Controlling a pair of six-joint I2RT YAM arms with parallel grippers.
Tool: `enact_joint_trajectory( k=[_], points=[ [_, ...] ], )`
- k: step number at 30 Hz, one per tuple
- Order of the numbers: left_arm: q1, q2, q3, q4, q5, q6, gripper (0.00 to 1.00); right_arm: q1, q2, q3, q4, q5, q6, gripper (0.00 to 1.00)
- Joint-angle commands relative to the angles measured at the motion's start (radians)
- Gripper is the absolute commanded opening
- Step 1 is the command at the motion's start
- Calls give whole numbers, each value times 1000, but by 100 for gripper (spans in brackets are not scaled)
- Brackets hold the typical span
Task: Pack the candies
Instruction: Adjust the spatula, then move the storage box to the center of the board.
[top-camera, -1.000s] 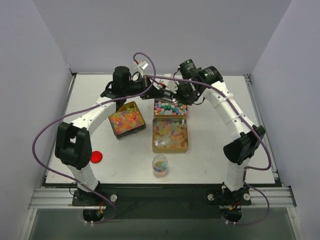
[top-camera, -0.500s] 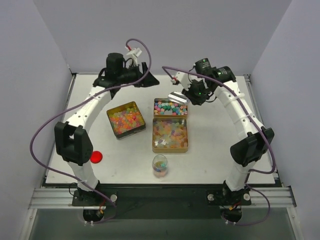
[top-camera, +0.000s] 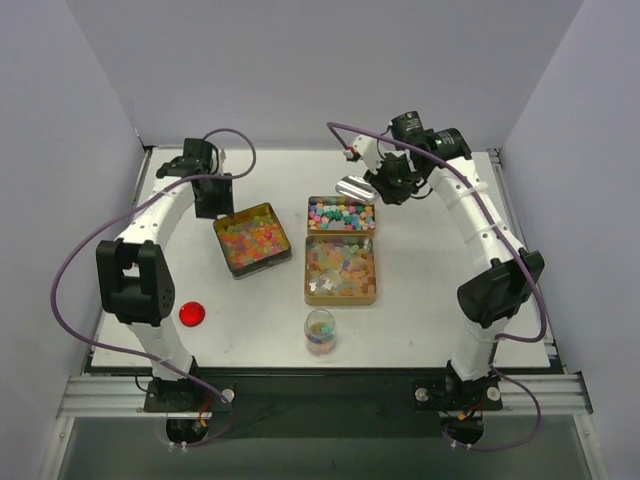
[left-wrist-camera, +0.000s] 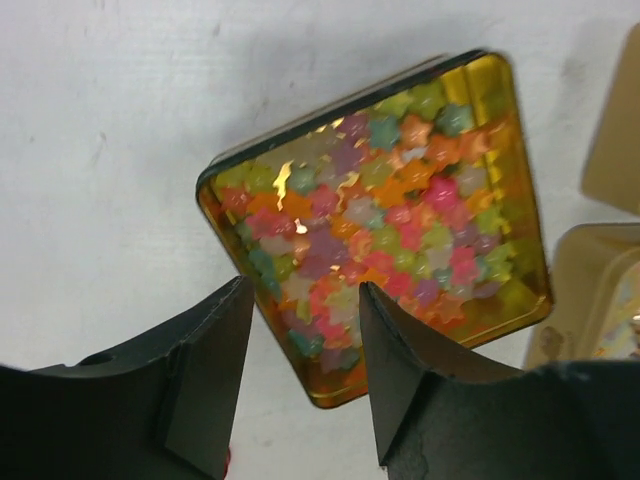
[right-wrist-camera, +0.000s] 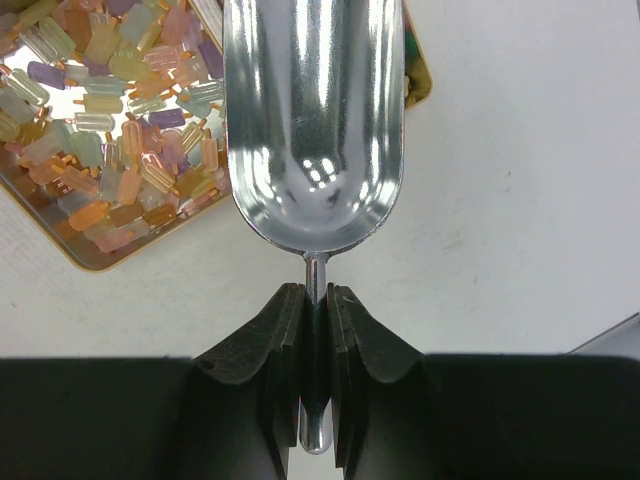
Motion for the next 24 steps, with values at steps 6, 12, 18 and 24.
enact_joint_trajectory(
  k=[6,12,18,24],
  points=[
    [0,-17,-110,-120,-209,-42,50,10,-2,19,-10,29,-6,0],
    [-23,36,-116,-83,-111,-30,45,8,0,2,-9,38,-15,0],
    [-63,104,-79,-57,-74,-33,38,8,3,-4,-9,61,-24,0],
    [-107,145,-75,-59,-65,-54,32,8,-9,-23,-9,81,-38,0]
  ],
)
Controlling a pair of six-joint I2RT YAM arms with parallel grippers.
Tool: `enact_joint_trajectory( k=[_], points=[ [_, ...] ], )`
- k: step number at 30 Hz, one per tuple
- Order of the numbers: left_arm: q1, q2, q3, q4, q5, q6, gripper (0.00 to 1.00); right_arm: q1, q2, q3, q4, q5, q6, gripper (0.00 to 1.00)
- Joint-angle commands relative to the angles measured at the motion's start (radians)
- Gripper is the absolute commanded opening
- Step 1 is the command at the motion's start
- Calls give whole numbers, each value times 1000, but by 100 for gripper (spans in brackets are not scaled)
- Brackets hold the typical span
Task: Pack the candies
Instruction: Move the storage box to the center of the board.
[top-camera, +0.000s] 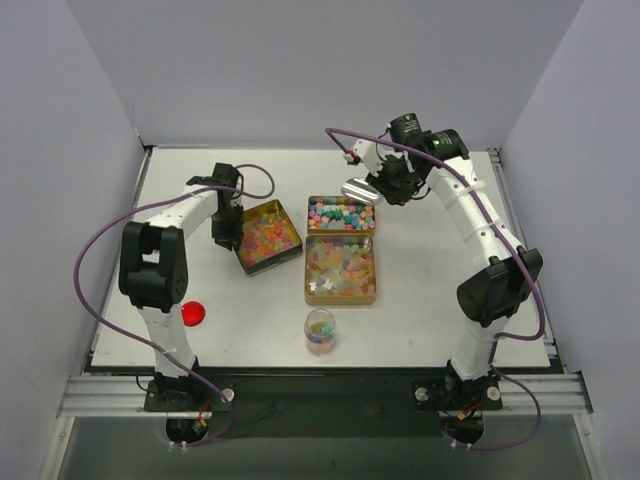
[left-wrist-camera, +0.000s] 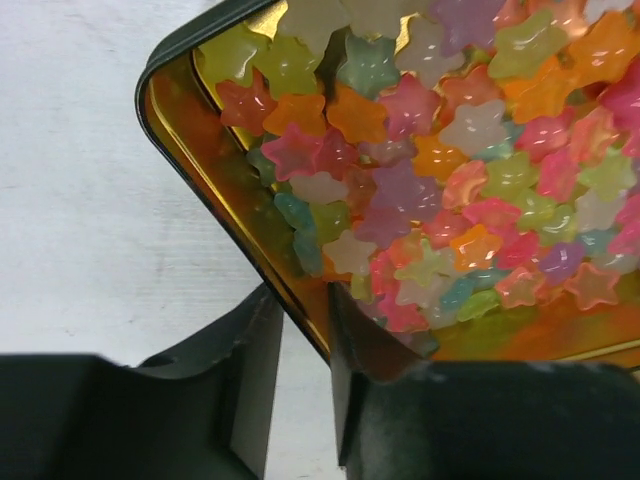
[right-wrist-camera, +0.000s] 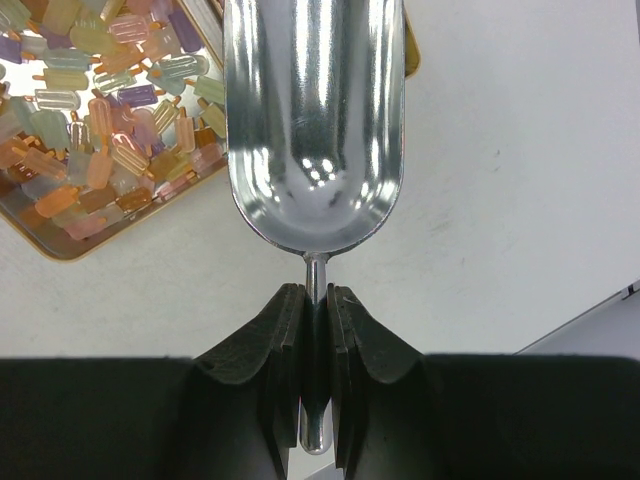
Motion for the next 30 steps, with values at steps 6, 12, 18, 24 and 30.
enact_joint_trajectory(
  k=[6,12,18,24,30],
  points=[
    [-91,61,77,47,77,23,21,5,-33,-37,-10,33,-22,0],
    [-131,104,146,51,79,52,9,3,-38,-51,-12,29,-41,0],
    [-188,124,210,44,116,15,9,11,-64,-97,-12,10,-168,0],
    [-242,159,240,59,160,-17,9,17,-91,-149,-9,-25,-370,0],
    [-269,150,237,73,197,-43,18,66,-58,-134,-12,18,-568,0]
  ],
)
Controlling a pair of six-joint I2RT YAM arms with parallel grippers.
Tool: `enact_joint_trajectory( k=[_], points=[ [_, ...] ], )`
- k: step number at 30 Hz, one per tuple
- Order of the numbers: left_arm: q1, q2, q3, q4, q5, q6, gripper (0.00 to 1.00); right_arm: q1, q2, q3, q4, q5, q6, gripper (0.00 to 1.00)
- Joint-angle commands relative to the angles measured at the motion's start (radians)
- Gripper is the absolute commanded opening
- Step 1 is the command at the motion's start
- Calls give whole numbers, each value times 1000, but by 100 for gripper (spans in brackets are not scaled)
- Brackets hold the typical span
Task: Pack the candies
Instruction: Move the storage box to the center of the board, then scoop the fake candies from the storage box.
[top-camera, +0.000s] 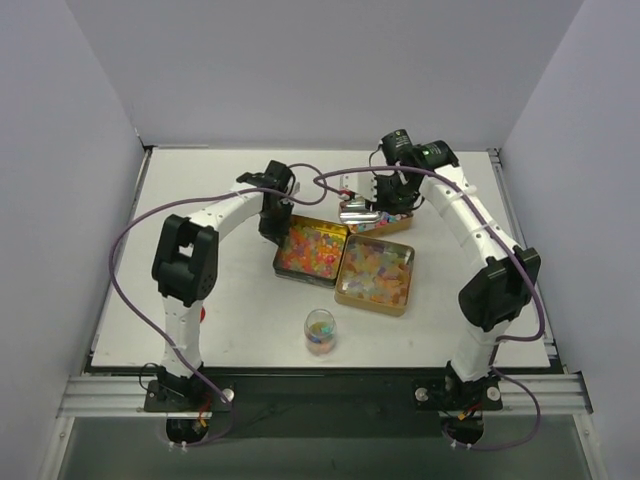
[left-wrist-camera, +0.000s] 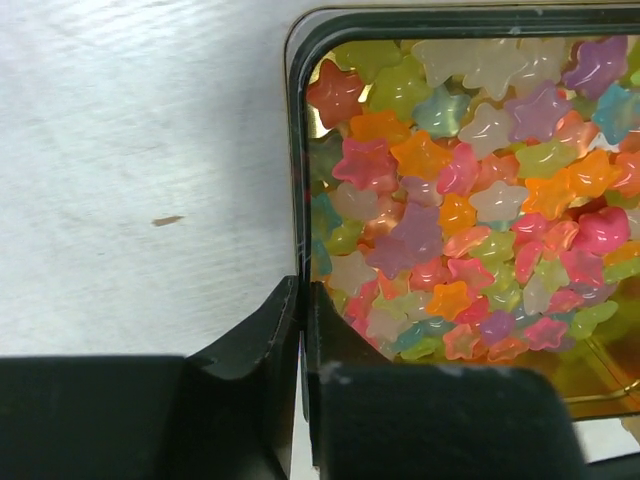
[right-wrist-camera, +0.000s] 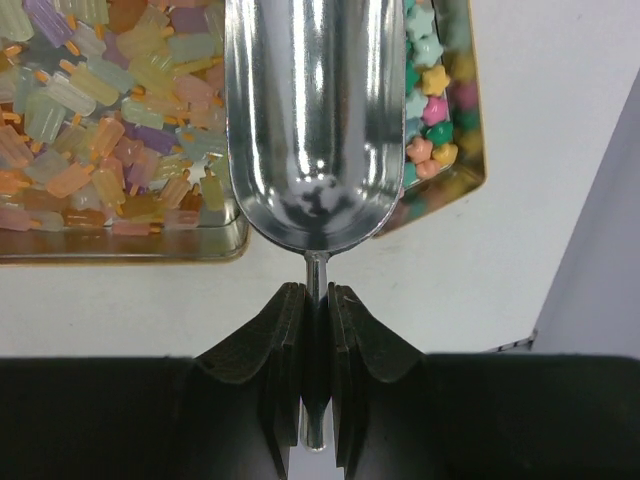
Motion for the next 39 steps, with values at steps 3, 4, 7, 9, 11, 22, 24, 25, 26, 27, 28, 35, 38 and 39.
enact_joint_trajectory(
  k=[3,4,7,9,11,22,24,25,26,27,28,35,38,39],
  points=[
    [14,-61,34,38,112,-73,48,77,0,33,-19,34,-318,0],
    [32,-81,28,30,122,-86,55,86,9,52,-19,37,-381,0],
    [123,-153,-26,22,201,-129,64,100,52,76,-22,67,-471,0],
    [189,-204,-80,22,229,-156,65,105,95,108,-33,99,-547,0],
    [225,-236,-124,33,232,-172,65,118,156,154,-45,134,-599,0],
    [298,-353,-429,149,315,-291,7,217,345,304,-41,474,-660,0],
    [295,-340,-456,177,338,-314,0,234,345,279,-7,523,-676,0],
    [295,-337,-469,200,341,-322,0,240,347,259,1,548,-685,0],
    [290,-337,-485,209,344,-325,0,244,351,256,10,585,-685,0],
    [286,-334,-491,217,347,-327,0,253,355,251,13,602,-683,0],
    [286,-334,-499,225,347,-327,0,260,358,244,18,620,-680,0],
    [281,-371,-575,274,373,-327,0,330,408,213,31,732,-587,0],
    [272,-382,-604,304,378,-313,0,355,430,195,30,768,-552,0],
    [264,-389,-624,323,382,-313,0,361,433,188,30,784,-527,0]
  ],
)
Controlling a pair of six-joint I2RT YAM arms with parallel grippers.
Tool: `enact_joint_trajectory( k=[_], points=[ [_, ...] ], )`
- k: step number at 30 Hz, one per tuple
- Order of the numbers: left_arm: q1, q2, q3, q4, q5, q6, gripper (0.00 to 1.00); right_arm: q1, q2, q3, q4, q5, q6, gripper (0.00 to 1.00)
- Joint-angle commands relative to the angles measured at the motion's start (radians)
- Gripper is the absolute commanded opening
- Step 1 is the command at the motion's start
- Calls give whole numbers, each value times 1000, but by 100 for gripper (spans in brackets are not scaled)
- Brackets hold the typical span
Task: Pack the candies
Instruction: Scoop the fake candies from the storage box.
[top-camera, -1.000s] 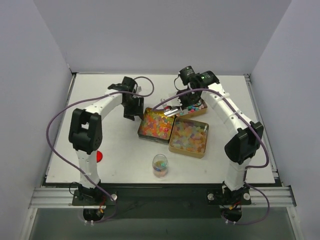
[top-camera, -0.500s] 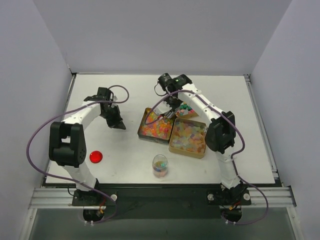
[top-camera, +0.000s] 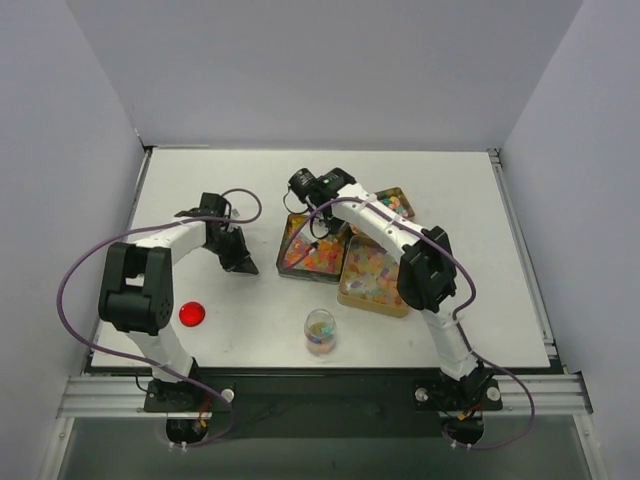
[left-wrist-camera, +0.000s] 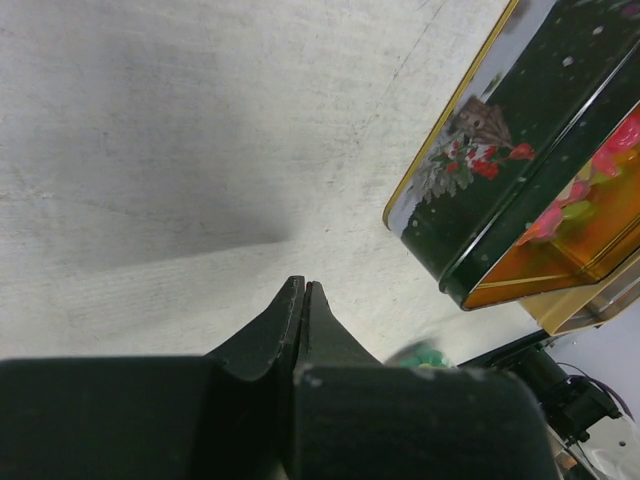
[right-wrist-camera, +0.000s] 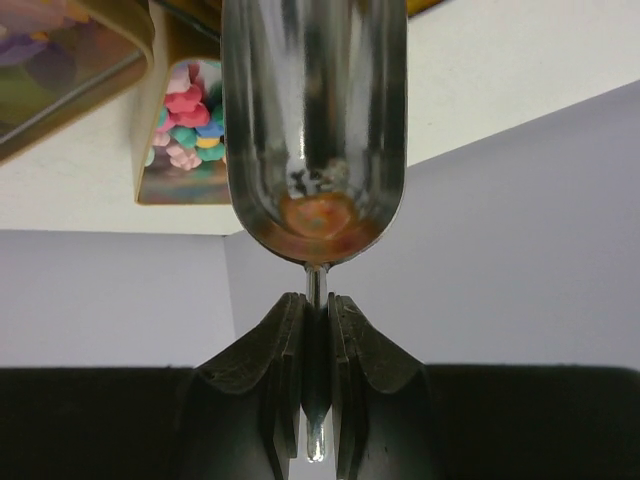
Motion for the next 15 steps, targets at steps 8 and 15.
enact_joint_trajectory(
  k=[8,15],
  points=[
    [-102,-41,-83,187,80,-3,0,41,61,-15,-104,66,229,0],
    [-121,24,-61,255,141,-24,0,37,60,5,-168,-51,364,0]
  ],
)
